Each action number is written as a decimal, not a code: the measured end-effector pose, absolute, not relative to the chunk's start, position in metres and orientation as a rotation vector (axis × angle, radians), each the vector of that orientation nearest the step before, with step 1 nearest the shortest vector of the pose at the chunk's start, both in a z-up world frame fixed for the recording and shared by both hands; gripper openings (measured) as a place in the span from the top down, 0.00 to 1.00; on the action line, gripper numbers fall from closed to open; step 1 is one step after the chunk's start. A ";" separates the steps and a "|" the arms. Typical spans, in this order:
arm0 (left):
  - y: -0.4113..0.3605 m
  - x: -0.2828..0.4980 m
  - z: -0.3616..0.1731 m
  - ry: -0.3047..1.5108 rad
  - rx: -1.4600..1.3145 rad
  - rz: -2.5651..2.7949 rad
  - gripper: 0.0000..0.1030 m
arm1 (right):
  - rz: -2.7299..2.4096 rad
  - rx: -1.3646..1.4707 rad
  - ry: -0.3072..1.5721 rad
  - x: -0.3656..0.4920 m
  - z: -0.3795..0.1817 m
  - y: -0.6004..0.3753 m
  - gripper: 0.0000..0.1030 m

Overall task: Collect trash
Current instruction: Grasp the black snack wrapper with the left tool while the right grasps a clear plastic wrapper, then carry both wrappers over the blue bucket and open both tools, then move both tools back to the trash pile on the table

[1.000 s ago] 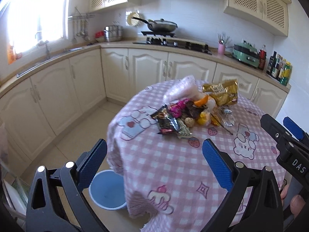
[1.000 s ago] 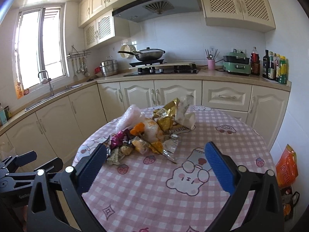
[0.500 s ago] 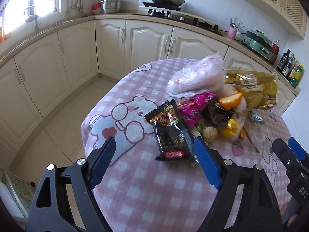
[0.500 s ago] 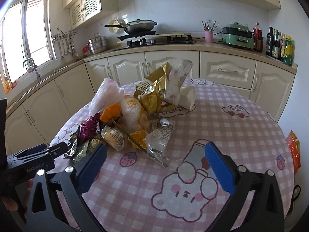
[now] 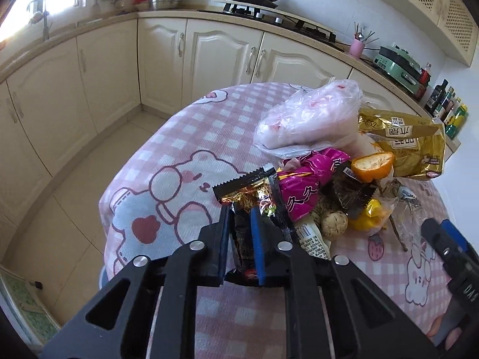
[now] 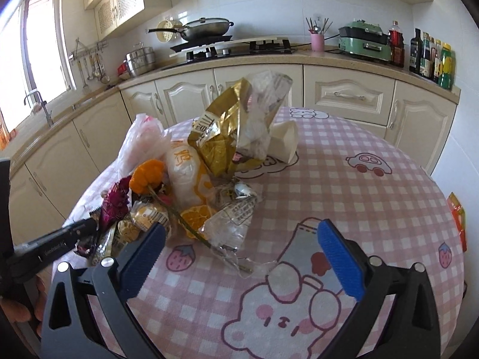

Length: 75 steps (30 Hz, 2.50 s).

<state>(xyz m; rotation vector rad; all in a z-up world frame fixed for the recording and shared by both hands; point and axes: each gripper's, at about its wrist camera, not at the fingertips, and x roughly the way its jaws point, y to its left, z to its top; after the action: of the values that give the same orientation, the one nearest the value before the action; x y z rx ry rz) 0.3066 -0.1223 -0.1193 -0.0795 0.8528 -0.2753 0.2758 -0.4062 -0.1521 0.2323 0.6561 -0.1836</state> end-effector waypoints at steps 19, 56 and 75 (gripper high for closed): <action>-0.075 0.259 -0.085 0.721 -0.191 -0.286 0.96 | -0.176 0.261 0.654 0.268 -0.144 -0.418 0.77; 0.160 0.260 -0.180 0.832 -0.337 0.179 1.00 | 0.487 -0.025 0.800 0.341 -0.229 -0.019 0.66; 0.136 0.274 -0.178 0.813 -0.328 0.034 1.00 | 0.391 -0.007 0.783 0.348 -0.227 -0.048 0.56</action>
<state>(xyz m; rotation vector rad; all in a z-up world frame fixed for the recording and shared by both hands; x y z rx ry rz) 0.2743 0.1365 -0.1785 -0.3285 0.8129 0.0340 0.3475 -0.0480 -0.2268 -0.0071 0.7826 0.3912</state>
